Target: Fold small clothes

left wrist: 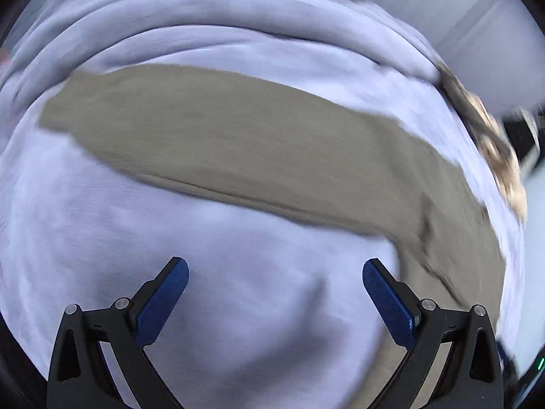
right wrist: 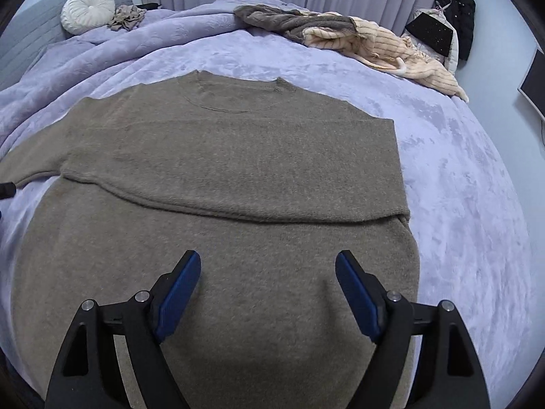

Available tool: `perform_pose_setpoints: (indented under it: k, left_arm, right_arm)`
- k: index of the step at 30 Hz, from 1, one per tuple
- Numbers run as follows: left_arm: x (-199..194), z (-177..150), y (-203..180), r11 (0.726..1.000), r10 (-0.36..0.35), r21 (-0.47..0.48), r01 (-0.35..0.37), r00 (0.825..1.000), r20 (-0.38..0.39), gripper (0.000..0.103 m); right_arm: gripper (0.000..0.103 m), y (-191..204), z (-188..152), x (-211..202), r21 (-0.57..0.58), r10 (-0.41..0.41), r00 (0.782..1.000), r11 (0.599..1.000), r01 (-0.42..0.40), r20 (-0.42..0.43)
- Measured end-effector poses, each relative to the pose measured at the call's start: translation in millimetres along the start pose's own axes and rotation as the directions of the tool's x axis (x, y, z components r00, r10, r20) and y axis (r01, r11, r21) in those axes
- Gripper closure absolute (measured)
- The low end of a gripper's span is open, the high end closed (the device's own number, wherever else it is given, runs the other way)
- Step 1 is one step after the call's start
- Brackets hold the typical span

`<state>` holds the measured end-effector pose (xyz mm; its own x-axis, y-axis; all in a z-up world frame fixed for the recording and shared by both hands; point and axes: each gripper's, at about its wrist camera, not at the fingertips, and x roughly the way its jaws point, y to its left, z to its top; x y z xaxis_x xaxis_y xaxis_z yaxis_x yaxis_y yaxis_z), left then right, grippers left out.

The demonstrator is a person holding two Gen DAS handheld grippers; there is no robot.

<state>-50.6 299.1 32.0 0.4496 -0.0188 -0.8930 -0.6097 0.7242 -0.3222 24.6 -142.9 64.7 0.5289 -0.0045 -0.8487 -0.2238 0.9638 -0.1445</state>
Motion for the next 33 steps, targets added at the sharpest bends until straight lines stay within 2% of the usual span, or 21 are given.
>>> perform_pose_setpoints:
  k: [2,3,6,9,13,14,15,16,17,18,19,20,23,27,33]
  left_arm:
    - [3,18,54,0.991,0.008,-0.132,-0.005,1.0,0.023,0.0]
    - [5,22,76,0.981,-0.014,-0.193,0.022,0.999,0.043,0.0]
    - [12,42,119,0.936,-0.162,-0.301,0.184,0.982,0.097,0.0]
    - [18,63,136,0.919,-0.202,-0.316,0.237,0.969,0.141,0.0]
    - [20,82,150,0.909,-0.213,-0.318,0.268,0.957,0.197,0.001]
    - [13,85,152,0.908,-0.216,-0.315,0.277,0.952,0.215,0.014]
    - [12,87,152,0.909,-0.218,-0.306,0.281,0.95,0.223,0.039]
    - [17,96,149,0.912,-0.217,-0.302,0.278,0.951,0.22,0.052]
    - [16,102,157,0.912,-0.216,-0.303,0.276,0.952,0.216,0.071]
    - [16,102,164,0.909,-0.217,-0.311,0.279,0.952,0.218,0.081]
    - [19,102,164,0.906,-0.218,-0.317,0.281,0.951,0.219,0.086]
    - [17,100,171,0.9,-0.224,-0.327,0.289,0.949,0.221,0.09]
    - [13,96,168,0.894,-0.224,-0.33,0.305,0.939,0.261,0.09]
    - [-3,95,154,0.922,-0.188,-0.282,0.264,0.944,0.271,0.093]
    - [-39,87,131,0.953,-0.139,-0.214,0.212,0.94,0.312,0.093]
  right_arm:
    - [0.019,12,-1,-4,-0.027,0.006,1.0,1.0,-0.006,0.003]
    - [0.019,18,-2,-7,-0.037,0.012,1.0,0.999,-0.011,0.004]
    - [0.019,35,-2,-11,-0.067,0.027,1.0,0.997,-0.026,0.006]
    - [0.019,55,0,-13,-0.109,0.029,1.0,0.994,-0.029,0.0]
    - [0.019,77,3,-14,-0.167,0.018,1.0,0.986,-0.019,-0.006]
    - [0.019,80,3,-14,-0.174,0.015,1.0,0.985,-0.016,-0.009]
    - [0.019,82,4,-14,-0.181,0.01,1.0,0.983,-0.012,-0.012]
    - [0.019,84,6,-14,-0.184,0.008,1.0,0.983,-0.01,-0.013]
    - [0.019,85,8,-14,-0.186,0.006,1.0,0.982,-0.009,-0.015]
    - [0.019,86,9,-13,-0.185,0.006,1.0,0.983,-0.009,-0.017]
    - [0.019,87,11,-13,-0.183,0.006,1.0,0.983,-0.009,-0.018]
    - [0.019,88,14,-11,-0.181,0.008,1.0,0.983,-0.011,-0.021]
    - [0.019,95,24,-5,-0.173,0.029,0.999,0.984,-0.036,-0.039]
    - [0.019,119,58,8,-0.183,0.064,0.998,0.981,-0.068,-0.028]
    - [0.019,179,130,57,-0.16,0.059,0.996,0.985,-0.069,-0.067]
